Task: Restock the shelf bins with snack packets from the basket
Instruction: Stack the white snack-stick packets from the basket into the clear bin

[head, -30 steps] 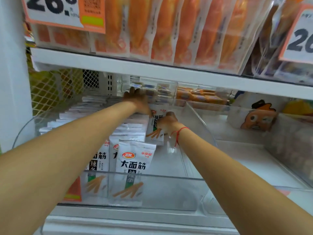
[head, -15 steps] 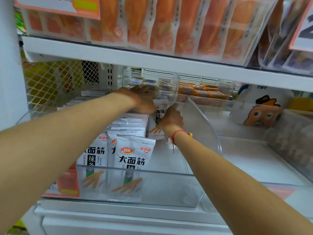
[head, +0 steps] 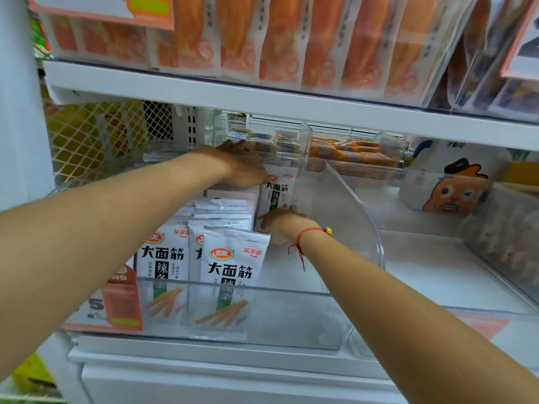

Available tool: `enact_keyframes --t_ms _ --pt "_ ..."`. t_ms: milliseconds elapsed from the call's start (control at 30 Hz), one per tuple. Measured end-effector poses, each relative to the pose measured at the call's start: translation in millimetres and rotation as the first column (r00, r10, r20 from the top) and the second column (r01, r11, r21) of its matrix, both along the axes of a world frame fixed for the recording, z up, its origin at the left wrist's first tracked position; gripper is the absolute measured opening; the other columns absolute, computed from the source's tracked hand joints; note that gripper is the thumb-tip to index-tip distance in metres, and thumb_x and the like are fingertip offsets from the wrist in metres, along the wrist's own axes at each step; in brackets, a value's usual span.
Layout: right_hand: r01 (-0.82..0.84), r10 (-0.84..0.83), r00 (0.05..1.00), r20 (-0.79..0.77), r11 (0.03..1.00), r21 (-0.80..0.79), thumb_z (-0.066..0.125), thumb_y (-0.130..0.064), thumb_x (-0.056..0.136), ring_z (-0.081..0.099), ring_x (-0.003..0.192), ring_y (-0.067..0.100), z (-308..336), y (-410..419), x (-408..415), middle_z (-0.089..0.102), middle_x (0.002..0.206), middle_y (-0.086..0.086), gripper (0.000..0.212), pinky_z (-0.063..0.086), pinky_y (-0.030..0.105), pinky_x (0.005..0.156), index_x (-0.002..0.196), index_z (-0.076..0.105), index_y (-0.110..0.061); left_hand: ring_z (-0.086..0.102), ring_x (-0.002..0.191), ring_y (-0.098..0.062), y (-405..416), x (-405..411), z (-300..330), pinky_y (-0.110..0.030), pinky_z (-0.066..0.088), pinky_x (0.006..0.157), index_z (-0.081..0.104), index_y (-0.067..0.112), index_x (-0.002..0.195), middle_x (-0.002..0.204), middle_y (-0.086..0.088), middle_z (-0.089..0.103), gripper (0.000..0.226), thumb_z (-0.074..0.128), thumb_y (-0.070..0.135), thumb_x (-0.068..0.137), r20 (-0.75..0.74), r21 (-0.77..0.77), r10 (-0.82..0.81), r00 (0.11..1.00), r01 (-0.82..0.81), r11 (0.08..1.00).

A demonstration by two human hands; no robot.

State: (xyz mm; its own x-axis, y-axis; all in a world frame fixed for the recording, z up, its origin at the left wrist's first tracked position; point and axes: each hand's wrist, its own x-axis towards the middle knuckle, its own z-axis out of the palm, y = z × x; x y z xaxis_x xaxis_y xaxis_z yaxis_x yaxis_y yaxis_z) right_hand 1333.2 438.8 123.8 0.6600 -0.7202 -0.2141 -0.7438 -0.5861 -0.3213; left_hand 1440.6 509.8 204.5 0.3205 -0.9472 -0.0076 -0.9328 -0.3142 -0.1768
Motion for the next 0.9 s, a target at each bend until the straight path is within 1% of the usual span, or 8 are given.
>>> enact_keyframes --t_ms 200,300,400,500,567,700,800,900 --pt "-0.107 0.083 0.979 -0.184 0.986 -0.124 0.045 -0.015 0.091 0.015 0.137 0.039 -3.2 4.7 5.5 0.018 0.15 0.01 0.058 0.025 0.048 0.114 0.146 0.03 -0.027 0.007 0.144 -0.029 -7.4 0.3 -5.8 -0.05 0.019 0.113 0.042 0.029 0.138 0.158 0.004 0.012 0.051 0.022 0.044 0.093 0.014 0.005 -0.015 1.0 0.015 1.0" --pt "-0.1 0.084 0.989 -0.118 0.986 -0.134 0.049 -0.013 0.093 0.018 0.136 0.039 -0.2 3.8 0.8 0.019 0.147 0.015 0.051 0.025 0.047 0.114 0.141 0.037 -0.022 0.018 0.139 -0.023 -3.4 -10.3 -3.2 -0.038 0.025 0.107 0.054 0.028 0.122 0.152 0.003 0.024 0.03 0.037 0.03 0.097 0.101 -0.193 -0.162 0.982 0.179 0.965" --pt "-0.025 0.023 1.0 -0.017 0.99 -0.141 0.052 -0.014 0.091 0.026 0.131 0.039 4.1 6.3 -2.8 0.025 0.141 0.014 0.043 0.031 0.045 0.108 0.134 0.043 -0.018 0.024 0.133 -0.019 -2.8 -13.1 -1.4 -0.036 0.028 0.102 0.054 0.03 0.121 0.146 0.008 0.032 0.029 0.039 0.025 0.097 0.157 -0.2 -0.257 0.953 0.286 0.937" --pt "0.096 -0.075 0.99 0.12 0.979 -0.18 0.057 -0.013 0.088 0.028 0.129 0.036 6.3 9.9 -4.3 0.025 0.138 0.012 0.038 0.037 0.043 0.1 0.125 0.048 -0.016 0.023 0.134 -0.019 -5.7 -8.4 -2.3 -0.038 0.027 0.105 0.052 0.033 0.128 0.148 0.01 0.03 0.036 0.032 0.029 0.099 0.149 -0.111 -0.202 0.968 0.22 0.969" --pt "0.142 -0.097 0.975 0.198 0.963 -0.227 0.061 -0.015 0.086 0.031 0.128 0.034 8.0 10.8 -5.1 0.029 0.137 0.011 0.041 0.039 0.041 0.097 0.125 0.05 -0.017 0.02 0.136 -0.02 -6.8 -5.6 -3.0 -0.038 0.025 0.107 0.057 0.035 0.122 0.15 0.01 0.025 0.034 0.033 0.031 0.098 0.152 -0.139 -0.204 0.967 0.225 0.964" --pt "0.155 -0.079 0.956 0.283 0.954 -0.256 0.066 -0.02 0.084 0.041 0.124 0.033 9.7 8.2 -5.5 0.045 0.131 0.011 0.051 0.043 0.041 0.094 0.131 0.046 -0.016 0.029 0.127 -0.023 -11.9 -1.1 -5.6 -0.037 0.029 0.103 0.059 0.033 0.112 0.132 0.006 0.036 0.035 0.032 0.039 0.091 0.162 -0.153 -0.2 0.966 0.225 0.962" --pt "0.129 -0.061 0.962 0.267 0.961 -0.246 0.064 -0.02 0.085 0.039 0.127 0.032 6.3 4.7 -4.4 0.048 0.132 0.011 0.052 0.041 0.042 0.095 0.133 0.042 -0.017 0.03 0.127 -0.028 -12.9 -1.3 -4.4 -0.046 0.031 0.104 0.049 0.036 0.128 0.138 0.003 0.038 0.063 0.015 0.047 0.075 0.079 -0.036 -0.103 0.992 0.106 0.994" --pt "0.097 -0.04 0.971 0.235 0.967 -0.236 0.064 -0.019 0.085 0.038 0.127 0.032 6.8 2.6 -4.0 0.048 0.132 0.01 0.055 0.041 0.044 0.096 0.134 0.039 -0.017 0.015 0.14 -0.028 -15.3 -5.3 -4.9 -0.043 0.019 0.113 0.033 0.03 0.145 0.154 0.001 0.023 0.059 0.015 0.043 0.09 0.091 0.073 -0.032 0.995 0.025 0.997"
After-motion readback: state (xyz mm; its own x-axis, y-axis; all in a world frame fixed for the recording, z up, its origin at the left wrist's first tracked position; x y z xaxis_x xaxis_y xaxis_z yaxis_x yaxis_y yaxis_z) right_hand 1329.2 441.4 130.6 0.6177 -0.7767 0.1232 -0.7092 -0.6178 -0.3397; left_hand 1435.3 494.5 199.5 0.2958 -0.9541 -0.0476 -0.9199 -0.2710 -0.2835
